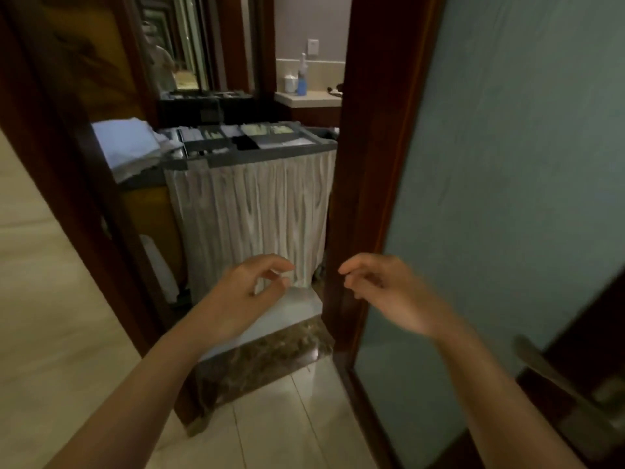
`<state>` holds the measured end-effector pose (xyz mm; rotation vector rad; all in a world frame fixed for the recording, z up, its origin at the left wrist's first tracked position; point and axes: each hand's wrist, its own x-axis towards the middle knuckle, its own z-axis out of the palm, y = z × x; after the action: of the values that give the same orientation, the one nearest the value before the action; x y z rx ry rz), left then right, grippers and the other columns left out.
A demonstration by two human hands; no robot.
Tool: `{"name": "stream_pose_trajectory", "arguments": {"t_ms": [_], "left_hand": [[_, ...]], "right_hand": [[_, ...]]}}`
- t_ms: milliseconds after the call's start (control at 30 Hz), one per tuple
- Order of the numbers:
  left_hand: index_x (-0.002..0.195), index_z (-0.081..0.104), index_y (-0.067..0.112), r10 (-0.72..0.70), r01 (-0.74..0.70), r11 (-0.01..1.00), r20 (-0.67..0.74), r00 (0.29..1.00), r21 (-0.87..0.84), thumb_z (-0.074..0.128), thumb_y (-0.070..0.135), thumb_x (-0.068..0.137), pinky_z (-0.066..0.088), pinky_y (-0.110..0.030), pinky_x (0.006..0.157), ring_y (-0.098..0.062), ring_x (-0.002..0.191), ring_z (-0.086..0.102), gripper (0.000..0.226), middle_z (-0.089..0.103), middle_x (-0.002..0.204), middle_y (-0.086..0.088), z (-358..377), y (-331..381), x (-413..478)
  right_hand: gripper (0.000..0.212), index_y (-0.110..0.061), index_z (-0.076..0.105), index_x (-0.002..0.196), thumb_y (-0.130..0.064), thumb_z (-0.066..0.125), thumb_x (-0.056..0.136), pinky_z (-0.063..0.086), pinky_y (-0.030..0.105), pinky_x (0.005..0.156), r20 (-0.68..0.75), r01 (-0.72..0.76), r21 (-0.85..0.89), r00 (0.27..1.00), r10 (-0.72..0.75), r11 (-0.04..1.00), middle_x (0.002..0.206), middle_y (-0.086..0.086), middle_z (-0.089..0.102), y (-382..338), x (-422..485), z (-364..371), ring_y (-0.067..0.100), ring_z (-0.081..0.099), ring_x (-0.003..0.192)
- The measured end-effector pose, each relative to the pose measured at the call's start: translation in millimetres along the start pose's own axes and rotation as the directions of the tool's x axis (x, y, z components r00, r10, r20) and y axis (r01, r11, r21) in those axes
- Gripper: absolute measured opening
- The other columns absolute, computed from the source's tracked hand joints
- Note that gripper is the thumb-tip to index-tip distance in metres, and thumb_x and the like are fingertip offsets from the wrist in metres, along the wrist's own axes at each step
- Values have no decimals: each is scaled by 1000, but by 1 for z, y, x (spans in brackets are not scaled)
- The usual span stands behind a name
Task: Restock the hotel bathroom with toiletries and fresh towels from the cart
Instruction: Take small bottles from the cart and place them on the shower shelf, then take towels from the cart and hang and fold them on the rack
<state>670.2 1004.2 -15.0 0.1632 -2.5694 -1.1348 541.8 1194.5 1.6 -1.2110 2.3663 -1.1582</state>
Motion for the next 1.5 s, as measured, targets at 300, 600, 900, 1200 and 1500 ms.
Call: {"name": "stream_pose_trajectory", "arguments": {"t_ms": [300,600,900,1200,1500], "left_hand": [[111,60,24,-13,12,1000,-71,997,-7,47,27,94,46,-17,85,2,102,56,22,61,108,15,-69,-76,95],[97,59,34,-195,196,981,-65,979,9,53,38,90,44,-17,83,3,98,56,9,61,99,18,-112,-156,206],[110,57,33,-264,307,939,-247,932,153,48,32,93,45,-12,80,3,100,55,19,58,108,16,-138,-210,363],[109,56,33,-340,420,870,-304,890,257,45,33,95,39,-4,72,12,92,49,18,49,95,28,-176,-264,425],[115,58,25,-414,490,842,-311,856,228,47,30,95,40,-4,72,4,95,52,23,56,106,14,-230,-359,471]], "right_hand": [[15,-37,60,99,-27,51,94,45,14,71,90,75,-29,993,-72,997,90,-18,64,5,149,16,-5,61,82],[18,-27,63,104,-19,50,95,48,22,80,211,131,47,968,-138,990,94,-15,62,47,327,40,5,60,91],[13,-28,63,98,-20,53,93,51,32,87,270,201,87,938,-217,976,91,-13,64,82,521,14,5,61,87],[15,-27,64,104,-26,53,93,52,30,85,440,306,131,835,-332,943,91,-15,64,70,642,66,4,61,87],[14,-25,66,101,-21,55,92,52,32,86,459,330,23,835,-303,944,92,-10,67,71,756,88,6,63,88]]}}
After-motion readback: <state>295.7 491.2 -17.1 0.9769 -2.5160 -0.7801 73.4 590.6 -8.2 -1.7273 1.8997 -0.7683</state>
